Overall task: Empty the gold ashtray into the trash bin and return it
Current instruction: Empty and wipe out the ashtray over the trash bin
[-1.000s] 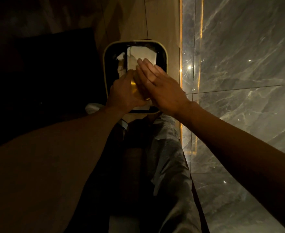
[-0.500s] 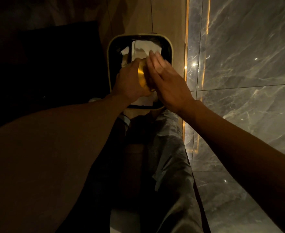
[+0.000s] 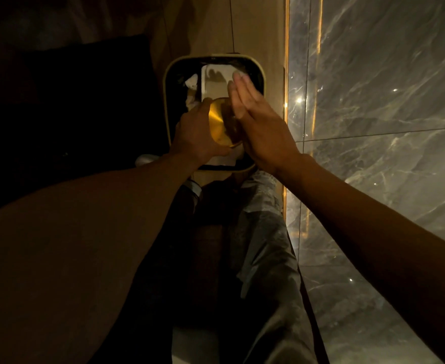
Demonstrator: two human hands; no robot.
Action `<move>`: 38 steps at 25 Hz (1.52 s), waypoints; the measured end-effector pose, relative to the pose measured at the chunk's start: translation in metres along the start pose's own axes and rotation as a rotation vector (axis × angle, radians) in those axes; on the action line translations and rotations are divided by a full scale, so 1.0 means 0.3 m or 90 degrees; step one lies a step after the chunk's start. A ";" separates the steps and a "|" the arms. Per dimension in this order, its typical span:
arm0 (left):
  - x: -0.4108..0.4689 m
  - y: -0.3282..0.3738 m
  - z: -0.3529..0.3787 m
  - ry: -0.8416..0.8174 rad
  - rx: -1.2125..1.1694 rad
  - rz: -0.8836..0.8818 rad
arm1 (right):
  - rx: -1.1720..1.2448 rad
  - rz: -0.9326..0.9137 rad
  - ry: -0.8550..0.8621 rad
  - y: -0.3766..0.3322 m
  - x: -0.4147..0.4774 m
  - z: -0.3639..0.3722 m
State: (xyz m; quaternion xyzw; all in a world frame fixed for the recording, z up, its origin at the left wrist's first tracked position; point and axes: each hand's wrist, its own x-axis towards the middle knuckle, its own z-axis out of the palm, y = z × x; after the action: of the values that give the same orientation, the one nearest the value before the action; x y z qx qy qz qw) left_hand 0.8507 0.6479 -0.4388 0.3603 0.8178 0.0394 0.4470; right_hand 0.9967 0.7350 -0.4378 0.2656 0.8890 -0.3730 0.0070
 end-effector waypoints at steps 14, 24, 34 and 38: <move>0.000 0.011 -0.002 0.019 -0.028 -0.002 | -0.044 -0.030 -0.059 0.006 -0.015 0.044; 0.000 0.010 0.008 0.039 -0.043 -0.011 | -0.018 0.004 0.003 -0.028 0.005 0.008; -0.003 0.008 -0.002 0.023 -0.017 -0.003 | -0.007 -0.033 -0.108 0.017 -0.024 0.052; -0.004 0.015 -0.008 0.025 -0.021 0.005 | -0.024 -0.009 -0.071 0.021 -0.029 0.047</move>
State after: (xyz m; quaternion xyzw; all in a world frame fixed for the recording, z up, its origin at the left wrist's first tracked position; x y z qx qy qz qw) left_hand 0.8520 0.6511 -0.4347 0.3551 0.8244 0.0614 0.4364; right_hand 1.0047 0.7251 -0.4504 0.2379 0.8958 -0.3708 0.0591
